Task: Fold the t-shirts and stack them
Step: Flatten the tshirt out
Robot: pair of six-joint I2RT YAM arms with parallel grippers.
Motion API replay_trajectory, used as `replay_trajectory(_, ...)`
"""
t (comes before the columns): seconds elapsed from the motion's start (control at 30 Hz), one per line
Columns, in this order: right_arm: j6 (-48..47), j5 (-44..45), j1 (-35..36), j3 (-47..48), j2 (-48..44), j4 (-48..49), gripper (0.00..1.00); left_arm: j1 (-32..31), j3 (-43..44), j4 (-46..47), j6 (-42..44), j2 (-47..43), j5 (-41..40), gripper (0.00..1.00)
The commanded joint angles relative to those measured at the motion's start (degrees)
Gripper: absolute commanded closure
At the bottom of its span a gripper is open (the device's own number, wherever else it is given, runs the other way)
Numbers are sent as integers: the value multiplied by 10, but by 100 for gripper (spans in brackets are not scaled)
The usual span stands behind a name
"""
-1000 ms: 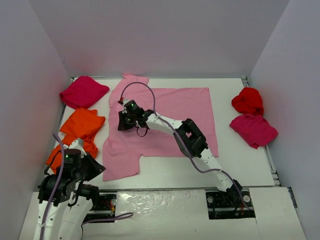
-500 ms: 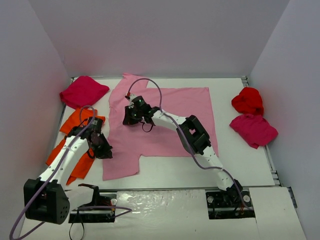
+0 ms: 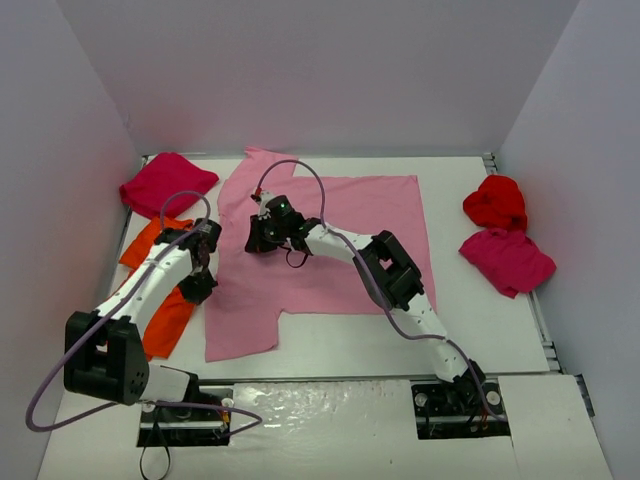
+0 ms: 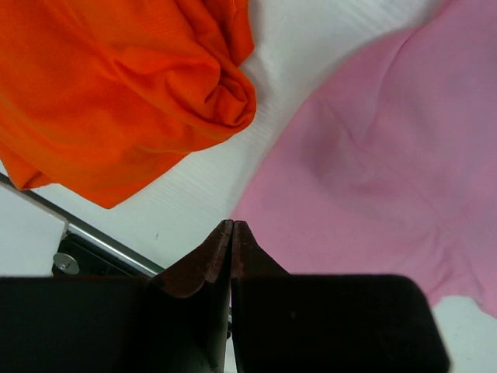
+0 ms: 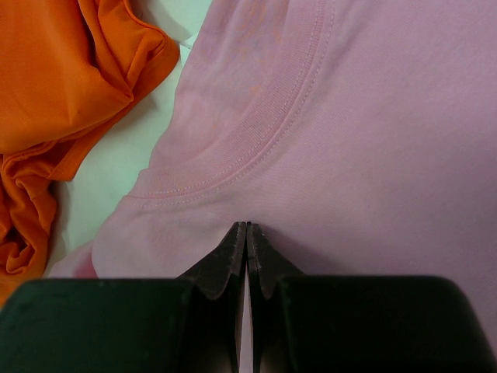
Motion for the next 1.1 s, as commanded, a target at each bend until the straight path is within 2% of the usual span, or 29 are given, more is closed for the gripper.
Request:
replay_trajectory(0.0,-2,-14,0,-6,-40,-7,100,-20,-17,-15,-29,2,-27,100)
replay_trajectory(0.3,6,-29,-1,-28,-47,10,100,-23,-41,19,-42,-15,-28,100)
replay_trajectory(0.5,17,-46,-1,-40,-52,24,100,-23,-73,105,-45,-18,45,100)
replay_trajectory(0.63,19,-51,-1,-46,-54,28,100,-26,-94,135,-63,-43,45,100)
replay_trajectory(0.87,24,-58,-1,-56,-55,37,100,-31,-91,162,-53,-16,14,100)
replay_trajectory(1.07,24,-59,-5,-56,-54,38,100,-35,-110,190,-57,23,23,100)
